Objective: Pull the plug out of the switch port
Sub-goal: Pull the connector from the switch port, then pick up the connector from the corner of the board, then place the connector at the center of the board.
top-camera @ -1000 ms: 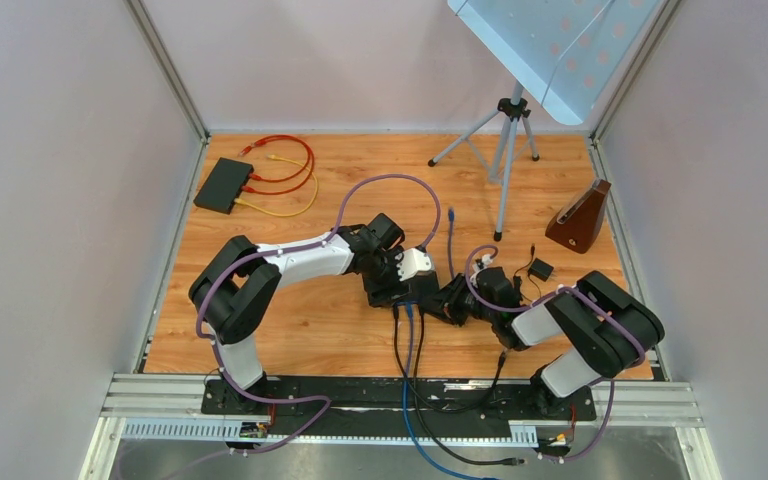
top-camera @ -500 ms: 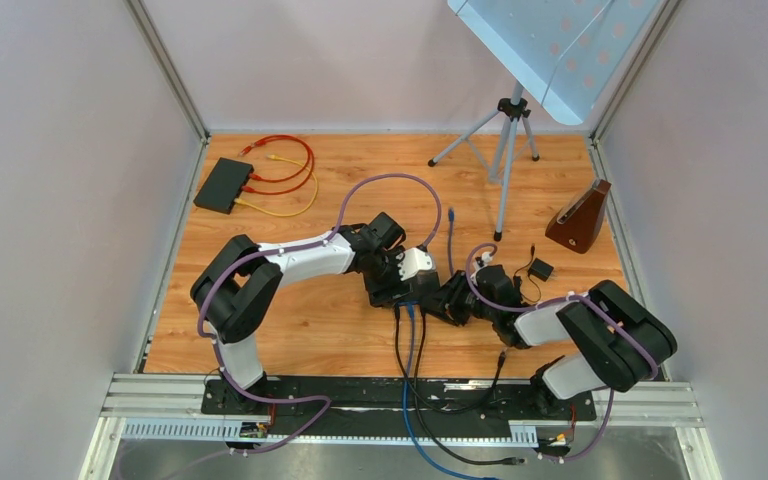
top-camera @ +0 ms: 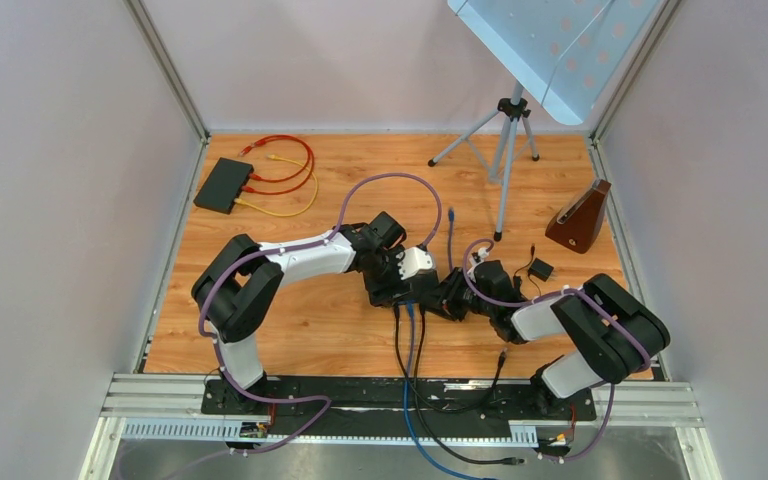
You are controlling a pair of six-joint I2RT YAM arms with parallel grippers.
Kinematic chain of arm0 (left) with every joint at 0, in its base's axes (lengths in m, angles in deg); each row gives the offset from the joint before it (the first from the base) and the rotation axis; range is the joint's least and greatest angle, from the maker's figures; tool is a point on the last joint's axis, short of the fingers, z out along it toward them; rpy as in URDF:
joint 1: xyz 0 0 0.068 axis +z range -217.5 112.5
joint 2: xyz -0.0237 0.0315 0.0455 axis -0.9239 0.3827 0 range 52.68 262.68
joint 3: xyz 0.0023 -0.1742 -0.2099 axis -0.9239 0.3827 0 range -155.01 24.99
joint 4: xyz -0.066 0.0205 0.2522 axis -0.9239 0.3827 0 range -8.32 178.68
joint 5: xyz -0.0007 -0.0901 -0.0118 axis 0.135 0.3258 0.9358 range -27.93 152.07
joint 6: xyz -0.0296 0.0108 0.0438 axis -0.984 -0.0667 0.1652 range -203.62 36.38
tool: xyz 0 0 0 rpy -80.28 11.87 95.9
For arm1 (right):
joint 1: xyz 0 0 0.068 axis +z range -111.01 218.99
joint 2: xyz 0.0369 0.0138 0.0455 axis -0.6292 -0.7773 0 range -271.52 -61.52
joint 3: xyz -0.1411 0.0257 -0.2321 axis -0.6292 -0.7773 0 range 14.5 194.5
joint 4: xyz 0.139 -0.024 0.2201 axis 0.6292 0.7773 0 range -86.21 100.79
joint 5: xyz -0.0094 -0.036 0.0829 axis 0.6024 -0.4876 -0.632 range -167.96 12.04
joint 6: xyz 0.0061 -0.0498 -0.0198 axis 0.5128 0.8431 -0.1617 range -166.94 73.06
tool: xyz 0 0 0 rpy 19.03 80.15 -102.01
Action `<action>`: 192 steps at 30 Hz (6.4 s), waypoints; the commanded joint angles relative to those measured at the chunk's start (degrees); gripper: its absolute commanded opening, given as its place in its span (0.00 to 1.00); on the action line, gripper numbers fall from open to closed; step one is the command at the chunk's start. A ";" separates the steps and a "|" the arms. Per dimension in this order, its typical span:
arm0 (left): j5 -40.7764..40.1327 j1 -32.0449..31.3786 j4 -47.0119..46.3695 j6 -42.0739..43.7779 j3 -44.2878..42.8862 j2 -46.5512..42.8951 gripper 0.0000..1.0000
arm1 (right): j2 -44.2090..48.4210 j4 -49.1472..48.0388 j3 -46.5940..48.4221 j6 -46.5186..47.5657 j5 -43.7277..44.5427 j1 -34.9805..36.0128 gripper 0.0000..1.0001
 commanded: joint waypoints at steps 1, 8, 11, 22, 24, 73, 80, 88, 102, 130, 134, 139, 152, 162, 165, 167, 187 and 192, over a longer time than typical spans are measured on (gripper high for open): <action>4.13 -0.98 1.60 -1.86 -0.72 1.93 0.67 | -0.30 -0.29 -0.03 1.02 0.83 0.23 0.29; 4.00 -0.96 2.06 -1.87 -1.23 2.58 0.67 | -0.20 -6.79 -2.63 1.20 -1.69 0.23 0.41; 3.84 -0.98 2.14 -1.86 -1.38 2.71 0.67 | -1.06 -7.96 -2.99 0.51 -1.79 0.23 0.34; 3.91 -0.97 1.79 -1.87 -1.04 2.27 0.66 | -3.57 -5.62 -2.49 -4.68 1.69 -2.24 0.39; 3.82 -0.98 1.82 -1.92 -1.06 2.34 0.66 | -4.21 -6.36 -2.87 -4.75 1.45 -3.02 0.35; 3.64 -0.98 2.56 -3.60 -2.80 4.95 0.65 | 3.83 -4.28 -4.69 6.41 -8.41 -3.28 0.00; 3.17 -0.98 2.88 -4.51 -3.21 5.53 0.63 | 0.77 -6.93 -3.53 9.46 -17.67 -3.28 0.00; 2.53 -0.98 2.41 -5.34 -3.26 5.80 0.63 | 0.72 -10.95 -7.07 7.11 -19.45 -3.29 0.00; 1.18 -0.98 2.28 -5.36 -2.73 5.02 0.67 | 31.07 27.64 -6.31 10.85 10.39 -3.29 0.19; -21.52 -0.74 -28.88 -25.76 22.60 -25.60 1.00 | 37.20 39.34 -2.73 14.38 -8.48 0.56 0.45; -28.56 -0.51 -32.69 -29.06 26.43 -33.30 1.00 | 32.56 37.56 -1.47 14.40 -9.12 1.68 0.40; -29.58 0.57 -32.41 -30.47 27.31 -37.35 1.00 | 27.43 32.75 -0.32 14.13 -10.05 3.86 0.26; -31.17 0.69 -33.53 -32.82 27.86 -38.54 1.00 | 47.59 34.36 4.94 19.93 4.98 3.58 0.00; -31.11 0.78 -33.24 -33.13 27.58 -38.32 1.00 | 49.84 -2.79 -10.07 -0.06 4.10 3.50 0.00; -32.61 0.76 -33.51 -33.43 28.16 -39.40 1.00 | 50.13 -10.04 -9.96 -1.33 4.63 3.48 0.00; -34.43 0.78 -33.69 -33.73 28.36 -40.55 1.00 | 50.41 -10.60 -7.76 -1.35 4.98 3.48 0.00; -39.59 1.81 -33.72 -34.29 30.75 -45.85 1.00 | 43.12 -16.71 0.95 3.53 6.82 2.91 0.00; -40.67 2.10 -34.32 -33.79 31.21 -46.47 1.00 | 47.87 12.13 16.75 24.63 2.91 2.44 0.00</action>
